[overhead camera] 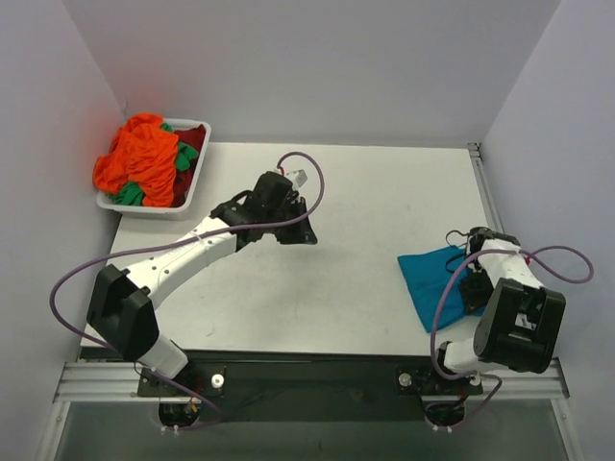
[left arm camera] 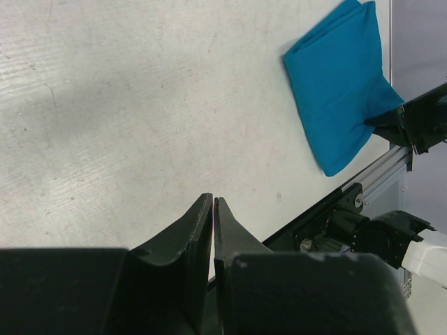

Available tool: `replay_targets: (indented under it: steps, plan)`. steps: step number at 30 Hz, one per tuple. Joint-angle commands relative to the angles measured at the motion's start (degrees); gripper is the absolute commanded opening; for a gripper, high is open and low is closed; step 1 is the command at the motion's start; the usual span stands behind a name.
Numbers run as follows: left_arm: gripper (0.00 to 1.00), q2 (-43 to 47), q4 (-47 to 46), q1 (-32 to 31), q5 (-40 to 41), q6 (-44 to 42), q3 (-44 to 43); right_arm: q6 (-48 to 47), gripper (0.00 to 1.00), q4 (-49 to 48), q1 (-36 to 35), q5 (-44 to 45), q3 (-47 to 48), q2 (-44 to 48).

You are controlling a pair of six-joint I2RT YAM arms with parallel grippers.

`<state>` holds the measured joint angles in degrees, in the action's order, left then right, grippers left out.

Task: Fold and stack the t-shirts
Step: Put the neatly folded tshirt into the corner of the board with the right arm

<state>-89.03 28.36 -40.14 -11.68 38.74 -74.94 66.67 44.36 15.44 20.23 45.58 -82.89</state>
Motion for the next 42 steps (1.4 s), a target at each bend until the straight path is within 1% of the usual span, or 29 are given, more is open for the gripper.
replay_targets:
  steps: [1, 3, 4, 7, 11, 16, 17, 18, 19, 20, 21, 22, 27, 30, 33, 34, 35, 37, 38, 40, 41, 42]
  plan:
    - [0.16, 2.64, 0.20, -1.60, 1.40, -0.16, 0.23, 2.15, 0.00, 5.30, 5.01, 3.41, -4.08, 6.68]
    - [0.16, 2.72, 0.03, -2.22, 1.84, 0.19, 0.41, 0.74, 0.00, 5.21, 7.49, 2.89, -5.50, 10.55]
    - [0.16, 2.81, 0.03, -2.92, 2.01, 0.37, 0.49, 0.22, 0.00, 5.30, 9.85, 2.63, -6.64, 12.91]
    - [0.16, 3.34, -0.32, -3.63, 2.54, 0.63, 1.19, -1.90, 0.00, 5.39, 13.54, 1.14, -7.87, 15.73]
    - [0.16, 4.57, -1.11, -4.42, 2.72, 1.16, 2.42, -3.48, 0.00, 5.56, 16.80, 0.43, -10.25, 20.48]
    - [0.16, 5.45, -1.90, -4.60, 2.54, 1.42, 3.66, -6.11, 0.01, 5.56, 17.17, -0.19, -11.22, 21.55]
    - [0.16, 5.62, -2.08, -4.60, 2.54, 1.42, 3.92, -6.64, 0.09, 5.65, 17.17, -0.89, -11.04, 21.54]
    - [0.16, 5.80, -2.08, -4.68, 2.45, 1.51, 4.01, -7.08, 0.21, 5.56, 17.17, -1.24, -10.87, 21.46]
    - [0.16, 5.98, -2.17, -4.68, 2.28, 1.51, 4.01, -7.78, 0.58, 5.74, 17.17, -1.59, -10.43, 21.46]
    - [0.16, 6.06, -2.25, -4.68, 2.28, 1.43, 4.10, -8.31, 0.78, 6.09, 17.17, -1.86, -10.17, 21.54]
    - [0.17, 6.24, -2.34, -4.68, 2.19, 1.51, 4.10, -8.49, 0.92, 6.53, 17.17, -1.51, -9.64, 21.63]
    - [0.17, 6.15, -2.52, -4.77, 2.19, 1.34, 4.10, -8.58, 1.00, 7.23, 17.17, -1.07, -8.59, 21.72]
    - [0.17, 6.24, -2.96, -4.68, 1.49, 1.25, 4.01, -10.16, 1.00, 10.66, 16.99, -0.89, -4.37, 21.72]
    - [0.19, 6.42, -2.96, -4.51, 1.49, 1.16, 3.75, -11.83, 1.00, 10.84, 14.63, -1.51, -0.68, 21.90]
    - [0.21, 6.77, -3.05, -4.07, 1.05, 1.07, 3.66, -12.44, 1.00, 10.92, 7.08, -0.19, 4.41, 20.06]
    - [0.22, 6.86, -3.39, -3.81, 0.79, 0.99, 3.74, -12.53, 1.00, 10.92, 1.84, 0.42, 5.82, 17.79]
    - [0.23, 7.20, -3.49, -3.28, 0.35, 1.07, 3.92, -12.10, 1.00, 11.45, -0.65, 0.86, 9.05, 16.37]
    - [0.24, 7.73, -3.31, -2.49, 0.17, 0.55, 4.36, -10.87, 1.00, 11.89, -6.18, 1.48, 11.80, 12.69]
    - [0.24, 8.52, -3.22, -1.96, -0.01, 0.28, 4.97, -10.26, 1.00, 11.80, -11.52, 3.05, 12.94, 11.62]
    - [0.25, 9.40, -2.00, -0.21, 0.25, -0.94, 5.50, -8.94, 1.00, 11.45, -17.70, 3.85, 16.37, 8.47]
    - [0.26, 10.54, -1.56, 0.49, 0.60, -1.38, 5.85, -8.84, 1.00, 10.41, -24.08, 4.29, 17.51, 7.41]
    - [0.26, 11.16, -0.68, 1.89, 0.78, -1.82, 6.64, -9.28, 1.00, 9.61, -27.19, 4.64, 20.31, 6.35]
